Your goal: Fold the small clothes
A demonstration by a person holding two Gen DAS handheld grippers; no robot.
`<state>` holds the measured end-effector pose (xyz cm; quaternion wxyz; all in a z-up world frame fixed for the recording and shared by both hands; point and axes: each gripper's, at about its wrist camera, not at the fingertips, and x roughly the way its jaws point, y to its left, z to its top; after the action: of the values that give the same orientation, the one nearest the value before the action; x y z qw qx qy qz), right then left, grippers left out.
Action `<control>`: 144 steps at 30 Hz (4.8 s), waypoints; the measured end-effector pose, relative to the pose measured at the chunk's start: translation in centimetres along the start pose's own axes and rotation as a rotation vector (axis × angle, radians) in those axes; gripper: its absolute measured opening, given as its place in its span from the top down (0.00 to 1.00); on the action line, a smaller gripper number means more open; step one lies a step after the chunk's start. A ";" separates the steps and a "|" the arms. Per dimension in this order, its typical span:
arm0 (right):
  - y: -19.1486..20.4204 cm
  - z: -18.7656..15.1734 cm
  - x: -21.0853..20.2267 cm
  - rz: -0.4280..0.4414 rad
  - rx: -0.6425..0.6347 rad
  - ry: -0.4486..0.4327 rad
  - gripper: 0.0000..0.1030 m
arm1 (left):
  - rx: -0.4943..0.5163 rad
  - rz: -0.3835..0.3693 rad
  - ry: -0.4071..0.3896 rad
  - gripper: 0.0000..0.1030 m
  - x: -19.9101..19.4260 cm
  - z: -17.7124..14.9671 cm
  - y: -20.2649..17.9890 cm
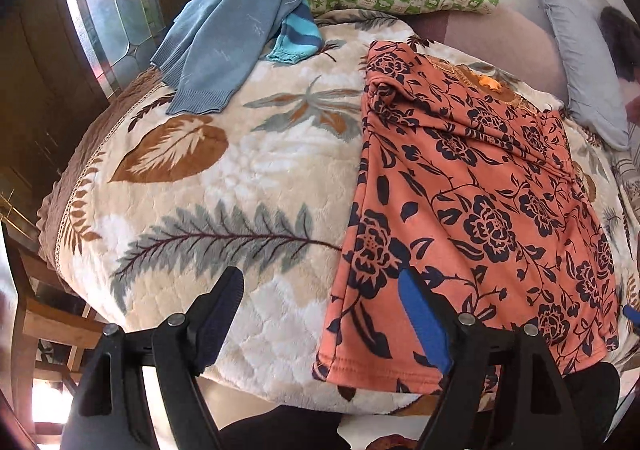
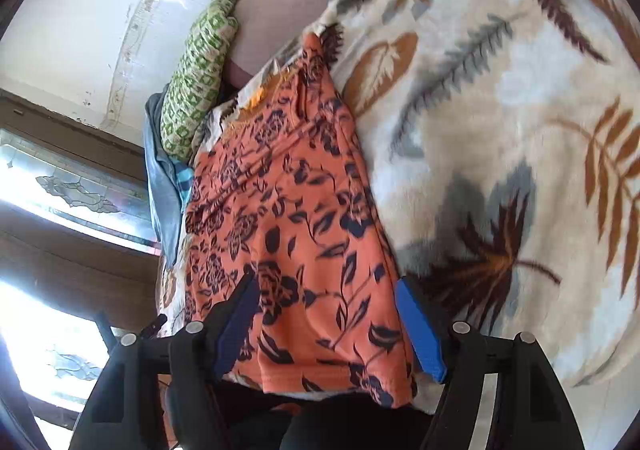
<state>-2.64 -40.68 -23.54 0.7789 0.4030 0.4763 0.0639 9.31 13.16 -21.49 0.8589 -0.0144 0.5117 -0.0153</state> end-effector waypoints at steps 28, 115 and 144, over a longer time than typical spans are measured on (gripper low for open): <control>-1.9 -2.4 3.3 -0.041 0.008 0.112 0.44 | -0.113 -0.175 0.315 0.75 6.2 -2.9 1.0; 20.3 26.6 34.6 -0.515 -0.503 0.024 0.56 | -0.119 -0.145 -0.084 0.36 16.4 17.3 -9.7; 28.1 12.2 31.5 -0.360 -0.637 -0.090 0.50 | -0.075 -0.014 -0.128 0.36 13.8 17.7 -8.1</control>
<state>31.93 -13.59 -23.20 0.8842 0.0524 0.4611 0.0533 31.41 4.67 -24.88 0.8885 -0.0511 0.4560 -0.0012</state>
